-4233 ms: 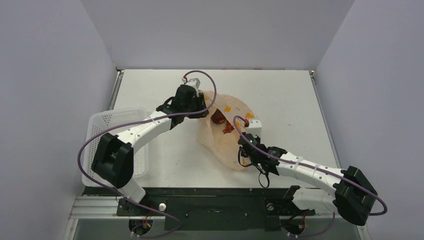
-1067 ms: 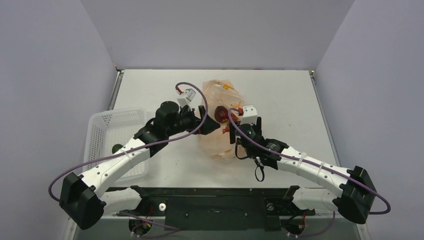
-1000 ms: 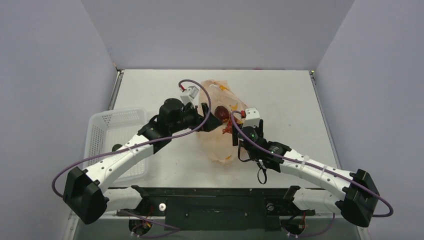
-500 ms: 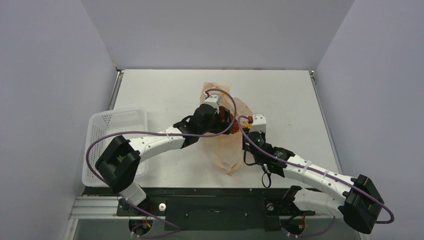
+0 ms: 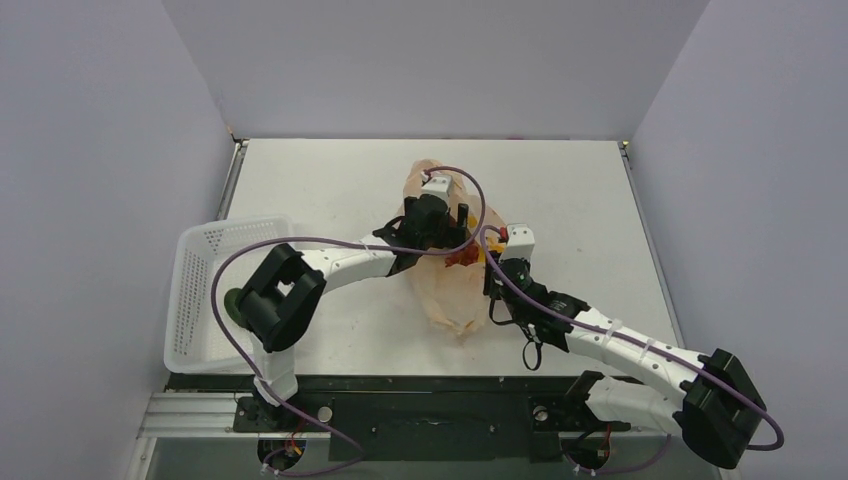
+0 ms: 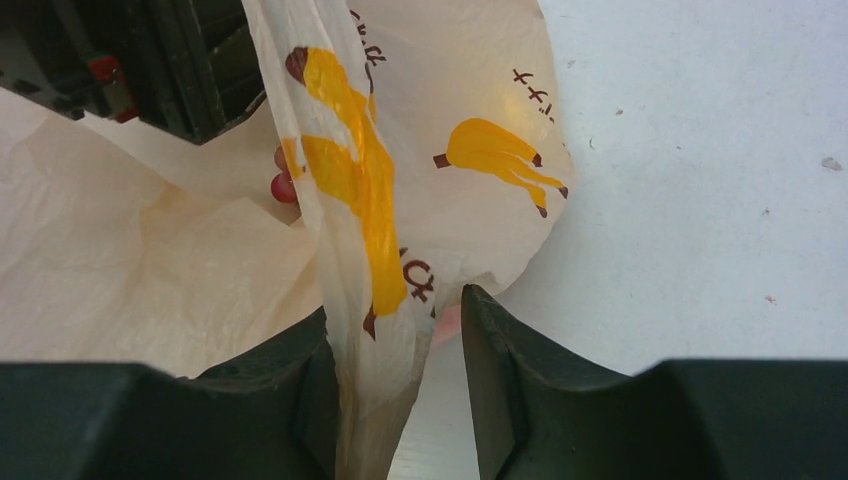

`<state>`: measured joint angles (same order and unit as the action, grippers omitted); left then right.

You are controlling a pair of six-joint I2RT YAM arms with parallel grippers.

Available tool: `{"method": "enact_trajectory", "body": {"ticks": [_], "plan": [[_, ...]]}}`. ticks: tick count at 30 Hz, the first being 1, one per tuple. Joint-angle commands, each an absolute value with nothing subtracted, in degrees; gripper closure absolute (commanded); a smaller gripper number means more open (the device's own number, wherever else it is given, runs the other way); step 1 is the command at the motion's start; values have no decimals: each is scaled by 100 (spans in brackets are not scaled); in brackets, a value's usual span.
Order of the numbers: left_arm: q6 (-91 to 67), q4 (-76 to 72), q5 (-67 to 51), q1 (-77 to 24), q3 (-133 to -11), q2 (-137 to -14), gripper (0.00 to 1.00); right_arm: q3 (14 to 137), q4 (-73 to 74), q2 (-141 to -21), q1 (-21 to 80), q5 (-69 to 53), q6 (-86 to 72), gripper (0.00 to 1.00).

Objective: Take the fake fruits out of the plastic bag
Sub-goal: Take out the fake fruit from the plastic bag.

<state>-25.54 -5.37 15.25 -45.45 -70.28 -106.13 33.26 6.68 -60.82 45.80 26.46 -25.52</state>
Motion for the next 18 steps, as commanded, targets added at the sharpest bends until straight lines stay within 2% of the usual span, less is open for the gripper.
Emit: {"method": "enact_trajectory", "body": {"ticks": [1, 18], "plan": [[-2311, -864, 1971, -4435, -7514, -10898, 8, 3232, 324, -6104, 4452, 2462, -2564, 64], [-2756, -2010, 1996, -4104, -8011, -12096, 4, 3199, -131, -6483, 4165, 2003, -2647, 68]]}}
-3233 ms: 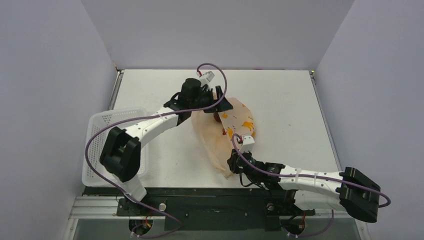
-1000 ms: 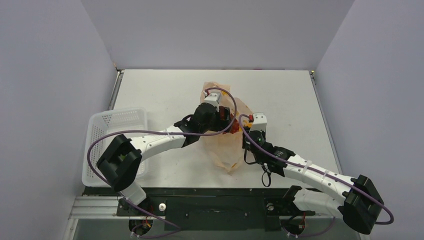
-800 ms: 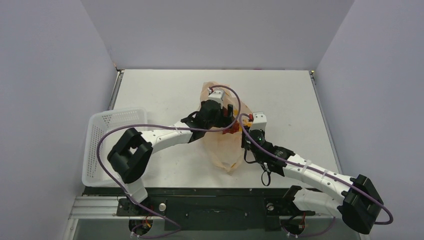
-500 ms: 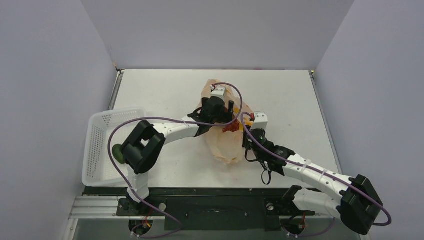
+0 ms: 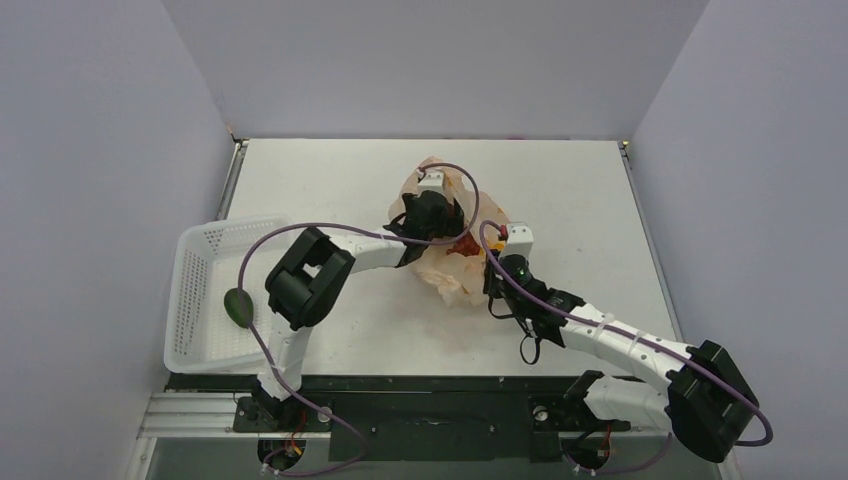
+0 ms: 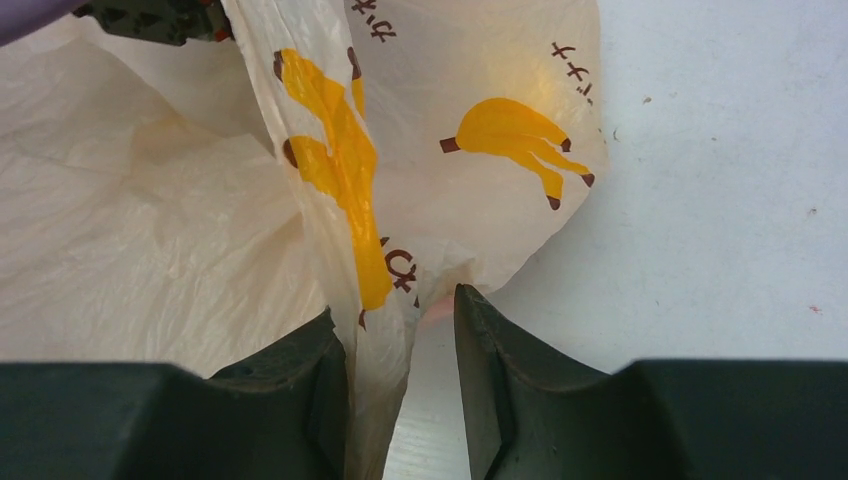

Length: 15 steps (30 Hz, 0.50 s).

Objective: Take the fake fruits out of the plastic bag
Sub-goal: Take out the fake fruit from the plastic bag.

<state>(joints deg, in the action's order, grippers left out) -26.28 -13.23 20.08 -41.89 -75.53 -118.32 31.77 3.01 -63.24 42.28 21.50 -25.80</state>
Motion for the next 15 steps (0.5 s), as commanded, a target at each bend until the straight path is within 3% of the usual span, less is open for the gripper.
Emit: {"method": "enact_trajectory", "body": {"ticks": [1, 9, 12, 15], "plan": [[-2816, -2051, 1905, -4060, -8062, -12233, 4, 3212, -154, -6511, 4157, 1944, -2660, 68], [-2797, -1608, 1864, -3965, -9029, -12866, 11, 3317, -245, -6690, 4068, 1780, -2744, 65], [-2782, -1602, 1680, -3902, -9011, -12810, 26, 3307, -316, -6781, 4040, 1739, -2763, 67], [-2724, -1694, 1486, -3853, -8861, -12693, 38, 3299, -423, -6919, 4016, 1720, -2797, 75]]}}
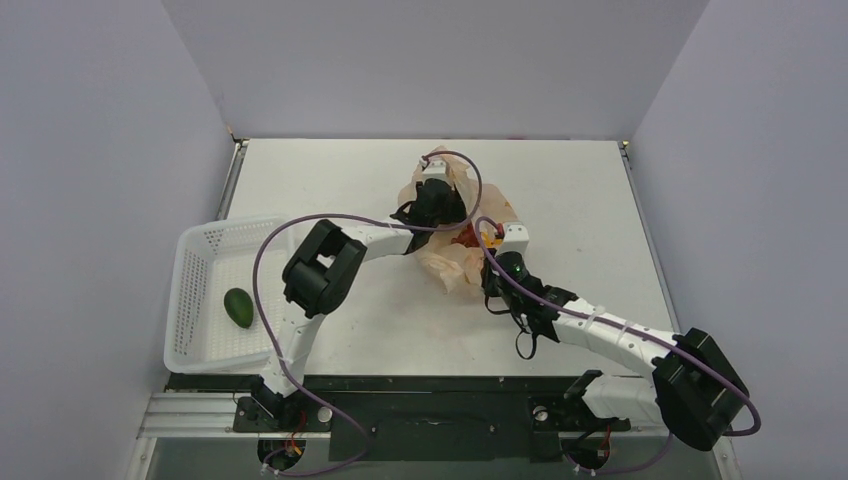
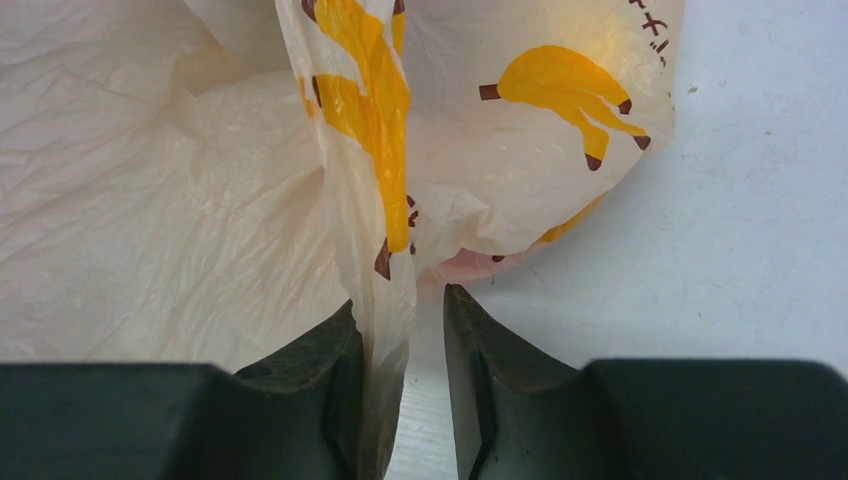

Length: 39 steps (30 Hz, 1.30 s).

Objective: Take the fake fruits out of the plastic bag
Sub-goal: Take out the fake fruit from the plastic bag, then place the fake fruit in the bin.

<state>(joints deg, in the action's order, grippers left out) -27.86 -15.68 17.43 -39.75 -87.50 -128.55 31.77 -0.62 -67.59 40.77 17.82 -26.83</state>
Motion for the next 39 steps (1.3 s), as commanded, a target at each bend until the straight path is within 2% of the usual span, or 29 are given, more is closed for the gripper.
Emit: {"method": "enact_trajectory", "body": {"ticks": [1, 3, 8, 17, 26, 32, 36, 39], "plan": [[-2738, -1686, 1400, -3847, -8798, -12670, 45, 3306, -431, -6986, 4012, 1696, -2796, 79], [-2800, -1568, 1287, -3823, -8713, -12566, 53, 3302, -492, -7051, 4011, 1682, -2793, 85], [-2816, -1474, 1084, -3818, -8126, -11972, 57, 3153, -755, -7092, 4004, 1662, -2768, 99], [-3194, -1014, 29, -3819, -6658, -10106, 58, 2955, -1128, -7107, 4002, 1466, -2739, 100], [-3676, -788, -809, -3794, -5079, -7867, 59, 2880, -1617, -7186, 4018, 733, -2716, 100], [-3347, 1105, -130, -3688, -4804, -5845, 58, 2941, -1684, -7333, 4025, 427, -2715, 100], [-3125, 2718, 870, -3449, -4752, -4625, 57, 2987, -1733, -7443, 4029, 242, -2740, 100], [-3025, 3475, 1697, -3187, -4722, -3929, 53, 2973, -1795, -7453, 4043, 162, -2762, 100]]}}
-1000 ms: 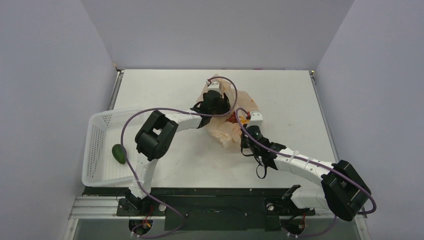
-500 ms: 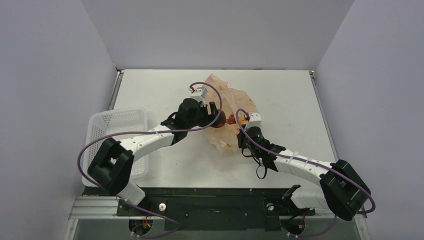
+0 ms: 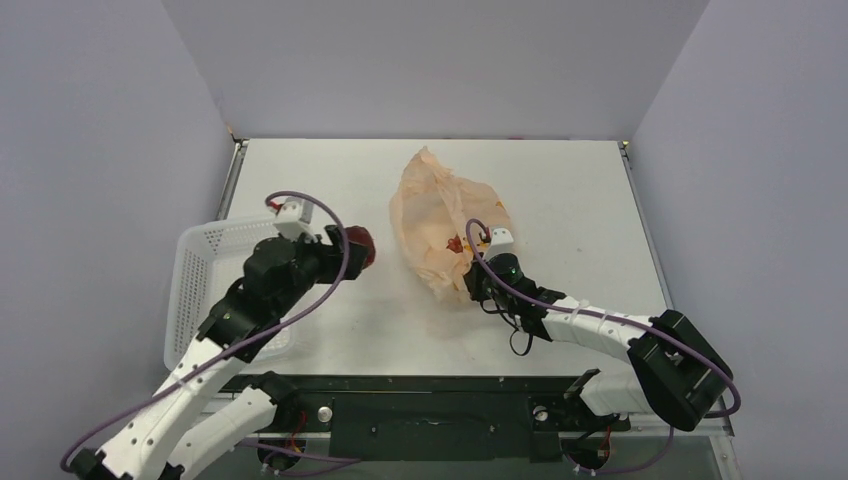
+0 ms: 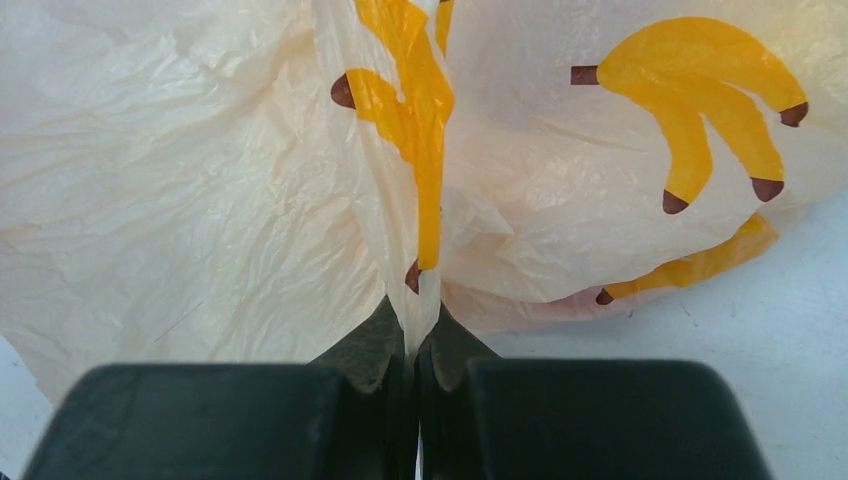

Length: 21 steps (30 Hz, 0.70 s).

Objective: Take the fake fruits out of the plastic bag
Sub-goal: Place the fake fruit in the bin.

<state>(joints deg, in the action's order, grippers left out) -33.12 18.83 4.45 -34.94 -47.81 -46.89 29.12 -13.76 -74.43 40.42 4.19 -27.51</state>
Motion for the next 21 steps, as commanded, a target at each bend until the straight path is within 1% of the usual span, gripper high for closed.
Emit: {"method": "enact_trajectory", "body": {"ticks": [1, 4, 6, 9, 11, 14, 15, 16, 18, 21], "plan": [[-2991, 3618, 1851, -3038, -4729, -3707, 51, 2971, -1807, -7453, 4050, 151, -2771, 100], [-2835, 4002, 2434, -2678, -4847, -3523, 48, 2988, -1815, -7484, 4057, 107, -2777, 100], [-2674, 4010, 2580, -2369, -4922, -3635, 48, 2995, -1783, -7492, 4060, 130, -2767, 100], [-2329, 3758, 2512, -1695, -5017, -4120, 49, 3015, -1752, -7489, 4057, 141, -2756, 100], [-2194, 3505, 1992, -1148, -5013, -4443, 50, 3019, -1738, -7486, 4052, 145, -2738, 100], [-2196, 3165, 1214, -9, -5016, -4818, 52, 3018, -1699, -7457, 4058, 200, -2709, 100], [-2214, 3046, 928, 202, -5053, -4979, 53, 3013, -1693, -7443, 4053, 219, -2704, 100], [-2235, 2969, 859, 510, -5058, -5134, 53, 3006, -1694, -7439, 4052, 224, -2700, 100], [-2200, 2794, 794, 784, -5110, -5437, 54, 3010, -1689, -7438, 4057, 228, -2689, 100], [-2092, 2622, 872, 913, -5231, -5943, 54, 3037, -1665, -7483, 4060, 220, -2682, 100]]}}
